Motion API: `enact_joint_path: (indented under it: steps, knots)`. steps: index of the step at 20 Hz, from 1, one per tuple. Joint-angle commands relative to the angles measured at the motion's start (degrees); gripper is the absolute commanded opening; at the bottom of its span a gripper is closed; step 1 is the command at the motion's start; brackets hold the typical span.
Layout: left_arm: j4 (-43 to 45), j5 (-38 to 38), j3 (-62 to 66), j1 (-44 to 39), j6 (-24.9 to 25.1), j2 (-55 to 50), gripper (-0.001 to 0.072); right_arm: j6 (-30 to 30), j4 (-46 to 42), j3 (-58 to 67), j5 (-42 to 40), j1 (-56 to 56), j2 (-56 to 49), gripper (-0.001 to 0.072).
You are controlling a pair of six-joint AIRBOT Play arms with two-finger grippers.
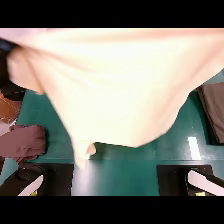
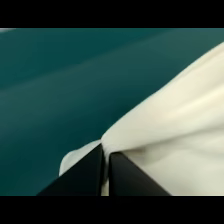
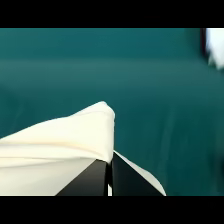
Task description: Fold the shirts.
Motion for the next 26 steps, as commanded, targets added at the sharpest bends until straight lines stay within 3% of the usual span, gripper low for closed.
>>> enact_joint_path:
  steps: [1,4,8,11,12,13,14,19,22,26]
  knots:
    - [-3.34,-3.93,-9.49,0.04,4.02,-9.97,0.0026,1.51,-10.40,-7.23,2.27,5.92,-9.88,0.0014]
    - [-5.03,6.51,-14.43,0.04,6.95,-20.83,0.0026,1.60,-14.34,-10.75,0.59,7.98,-18.29,0.0014]
    - [-4.63,27.54,-14.08,0.04,7.74,-31.54,0.0026,3.08,-14.40,-10.71,-2.27,7.98,-23.96,0.0015]
    - [-4.17,35.23,-14.05,0.07,6.84,-34.01,0.0028,3.08,-14.25,-10.71,-5.51,7.98,-24.22,0.0018]
    - [-3.98,35.04,-13.97,0.42,5.16,-33.94,0.0100,3.08,-13.88,-10.40,-6.16,7.98,-24.22,0.0100]
    - [-3.93,33.90,-13.46,1.07,3.72,-33.90,0.0357,3.06,-13.88,-9.57,-6.08,7.85,-24.37,0.0309]
    - [-4.00,31.41,-12.31,2.12,2.67,-33.90,0.0512,3.04,-13.81,-8.55,-5.57,7.58,-24.37,0.0394]
    - [-7.06,8.85,-7.50,14.12,2.62,-31.61,0.0499,-0.70,-4.61,-10.38,1.22,4.09,-20.76,0.0394]
    - [-15.89,6.32,-16.74,21.66,3.76,-28.92,0.0500,-2.27,-0.48,-22.99,-1.22,2.75,-13.55,0.0394]
    - [-20.85,10.10,-30.77,22.38,7.06,-28.87,0.0499,-2.71,2.67,-37.62,-7.23,3.26,-6.16,0.0394]
